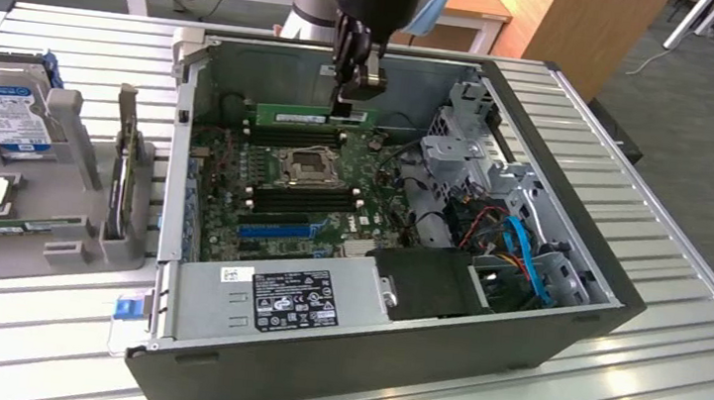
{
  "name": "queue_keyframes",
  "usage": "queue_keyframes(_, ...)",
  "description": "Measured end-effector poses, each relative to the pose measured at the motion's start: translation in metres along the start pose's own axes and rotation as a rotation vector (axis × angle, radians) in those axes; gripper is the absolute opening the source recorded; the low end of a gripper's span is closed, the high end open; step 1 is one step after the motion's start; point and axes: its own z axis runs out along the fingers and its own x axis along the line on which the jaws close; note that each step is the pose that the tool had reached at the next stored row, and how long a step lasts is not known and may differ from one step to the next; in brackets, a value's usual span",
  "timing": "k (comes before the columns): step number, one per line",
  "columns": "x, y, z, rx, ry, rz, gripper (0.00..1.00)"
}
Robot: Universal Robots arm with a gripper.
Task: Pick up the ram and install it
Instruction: 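Pick up the ram and move it above insertion slot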
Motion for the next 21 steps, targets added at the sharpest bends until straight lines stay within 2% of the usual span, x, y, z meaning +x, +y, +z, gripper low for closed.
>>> queue_keyframes(4, 0.0, -0.0038, -0.0002, -0.0004, 0.0, 0.0, 0.11)
queue_keyframes(9, 0.0, -0.004, 0.0007, -0.0002, -0.0004, 0.0, 0.11)
queue_keyframes(21, 0.001, -0.0048, 0.0172, -0.0004, -0.0001, 0.0, 0.11)
